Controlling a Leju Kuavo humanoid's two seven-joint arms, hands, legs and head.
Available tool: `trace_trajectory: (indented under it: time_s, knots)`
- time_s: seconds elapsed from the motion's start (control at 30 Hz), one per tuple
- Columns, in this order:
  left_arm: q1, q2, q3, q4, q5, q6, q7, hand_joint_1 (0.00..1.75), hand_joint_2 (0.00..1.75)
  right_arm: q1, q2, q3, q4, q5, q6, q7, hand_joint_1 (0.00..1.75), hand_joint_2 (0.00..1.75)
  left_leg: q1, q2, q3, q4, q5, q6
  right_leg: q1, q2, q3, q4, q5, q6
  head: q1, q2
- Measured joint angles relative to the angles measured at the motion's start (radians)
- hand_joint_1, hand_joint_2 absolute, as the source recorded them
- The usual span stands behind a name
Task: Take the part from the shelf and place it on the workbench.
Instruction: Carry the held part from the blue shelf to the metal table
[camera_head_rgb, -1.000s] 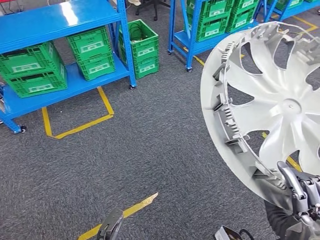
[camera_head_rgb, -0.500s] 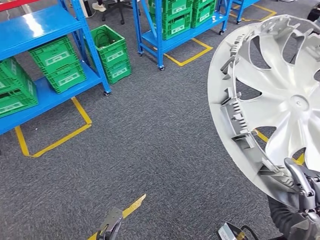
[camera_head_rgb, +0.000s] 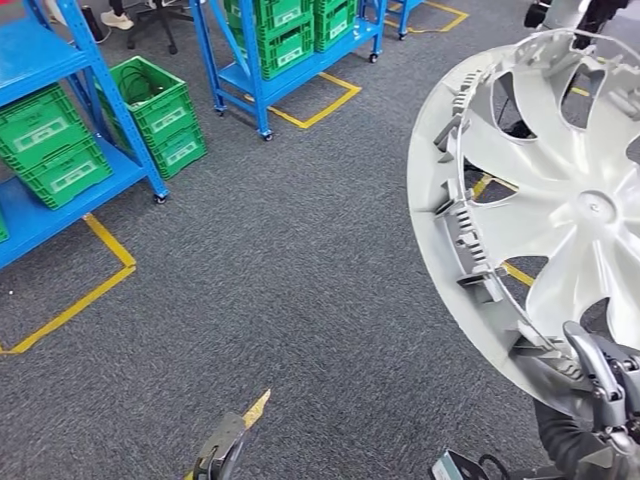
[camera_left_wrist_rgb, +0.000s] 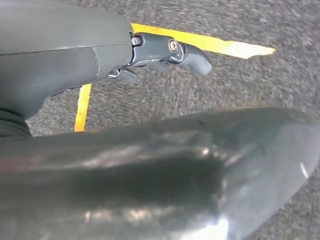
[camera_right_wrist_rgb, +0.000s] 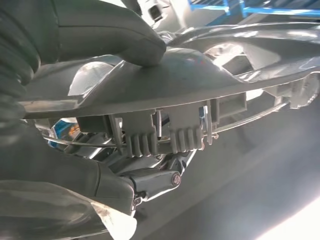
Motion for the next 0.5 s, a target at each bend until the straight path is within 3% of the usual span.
trace_trajectory:
  time_s: [0.07,0.13,0.2,0.27,0.3,0.37,0.43,0.47,0.5]
  knots:
    - [-0.001,0.000,0.000,0.000,0.000,0.000,0.000,0.00,0.00,-0.001,0.000,0.000,0.000,0.000,0.000,0.000,1.75,1.75,-0.005,0.017,0.001,0.005,-0.006,-0.009,0.005,-0.041,0.073,-0.122,0.033,-0.010,-0.001,0.000]
    - [-0.002,0.000,0.000,0.000,0.000,0.000,-0.001,0.00,0.00,-0.001,0.000,0.000,-0.001,0.000,0.000,0.000,1.75,1.75,-0.010,0.033,0.003,0.008,-0.009,-0.018,0.010,-0.053,0.091,-0.154,0.034,-0.023,-0.002,0.000]
    - [-0.003,-0.001,0.000,-0.001,0.000,0.000,-0.002,0.00,0.00,0.000,0.000,0.000,-0.002,0.000,0.000,0.000,1.75,1.75,-0.008,0.041,0.006,0.010,-0.012,-0.028,0.009,-0.030,0.087,-0.156,0.041,-0.035,-0.002,0.000]
    - [-0.004,-0.002,0.000,-0.002,0.000,0.000,-0.003,0.00,0.00,0.000,0.000,-0.001,-0.004,0.000,0.000,-0.001,1.75,1.75,-0.003,0.012,0.002,0.026,-0.032,-0.038,0.005,-0.013,0.086,-0.159,0.046,-0.045,-0.003,0.000]
    - [-0.005,-0.002,0.000,-0.002,0.000,0.000,-0.004,0.00,0.00,-0.001,0.000,-0.001,-0.005,0.000,0.000,-0.001,1.75,1.75,-0.001,-0.015,-0.009,0.054,-0.053,-0.041,0.004,-0.005,0.086,-0.161,0.048,-0.050,-0.004,0.000]
    - [-0.002,-0.002,0.000,-0.002,0.000,0.000,-0.004,0.00,0.00,-0.002,0.000,-0.001,-0.005,0.000,0.000,0.000,1.75,1.75,0.001,-0.047,-0.058,0.170,-0.115,-0.042,0.005,0.014,0.083,-0.161,0.050,-0.056,-0.004,0.000]
    - [0.003,-0.001,0.001,-0.002,0.000,0.000,-0.004,0.00,0.00,-0.002,0.000,-0.003,-0.005,0.000,0.000,0.001,1.75,1.75,0.000,-0.058,-0.115,0.297,-0.162,-0.041,0.008,0.042,0.081,-0.161,0.052,-0.060,-0.004,0.000]
    - [0.005,0.000,0.001,-0.002,0.000,0.000,-0.004,0.00,0.00,-0.001,0.000,-0.004,-0.005,0.000,0.000,0.001,1.75,1.75,0.000,-0.059,-0.124,0.314,-0.157,-0.039,0.009,0.057,0.080,-0.160,0.053,-0.060,-0.004,0.000]
    - [0.006,0.000,0.001,-0.002,0.000,0.000,-0.004,0.00,0.00,-0.001,0.000,-0.005,-0.005,0.000,0.000,0.001,1.75,1.75,0.000,-0.062,-0.113,0.289,-0.131,-0.035,0.010,0.072,0.080,-0.160,0.054,-0.060,-0.004,0.000]
